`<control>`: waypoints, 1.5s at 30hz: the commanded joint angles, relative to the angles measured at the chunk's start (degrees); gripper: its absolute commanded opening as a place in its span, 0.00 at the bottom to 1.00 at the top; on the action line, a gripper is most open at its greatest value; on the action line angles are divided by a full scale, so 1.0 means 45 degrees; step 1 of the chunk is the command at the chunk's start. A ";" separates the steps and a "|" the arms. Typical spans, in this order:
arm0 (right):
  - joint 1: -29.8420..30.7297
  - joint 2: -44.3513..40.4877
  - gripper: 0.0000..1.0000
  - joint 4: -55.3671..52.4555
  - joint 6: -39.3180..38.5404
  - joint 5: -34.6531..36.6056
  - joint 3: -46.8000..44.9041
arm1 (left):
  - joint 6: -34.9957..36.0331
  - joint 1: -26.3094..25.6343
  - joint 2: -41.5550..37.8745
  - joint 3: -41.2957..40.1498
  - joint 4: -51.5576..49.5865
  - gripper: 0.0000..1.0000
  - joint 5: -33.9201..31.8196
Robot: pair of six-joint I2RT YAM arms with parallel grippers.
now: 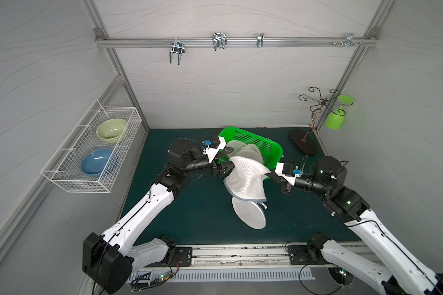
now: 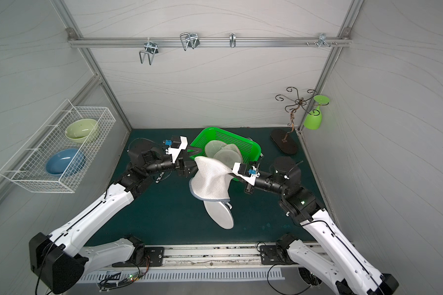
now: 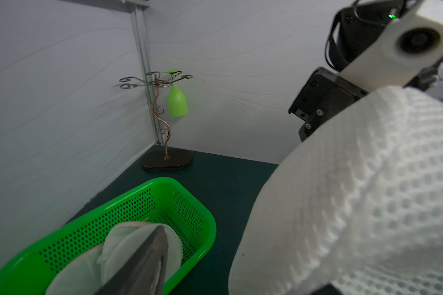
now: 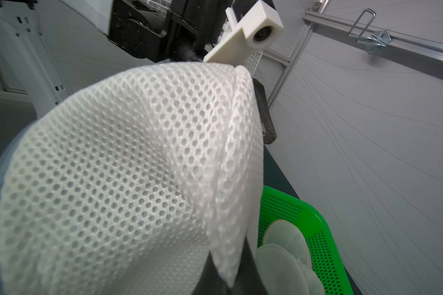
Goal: Turn the laundry bag inside out
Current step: Turn over the laundry bag.
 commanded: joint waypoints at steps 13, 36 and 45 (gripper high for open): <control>0.2280 0.3514 0.00 -0.5507 0.2062 1.1993 0.4746 | -0.0868 -0.1516 -0.4899 -0.2567 -0.1931 0.74 -0.7393; 0.5966 0.6399 0.00 -0.6531 0.6619 1.5749 0.9277 | -0.0002 -0.8140 0.0637 -0.1579 0.4913 0.89 -1.4340; 0.6221 0.6379 0.00 -0.6770 0.7028 1.5723 0.9414 | 0.0429 -0.8135 0.0878 -0.1026 0.4110 0.38 -1.6417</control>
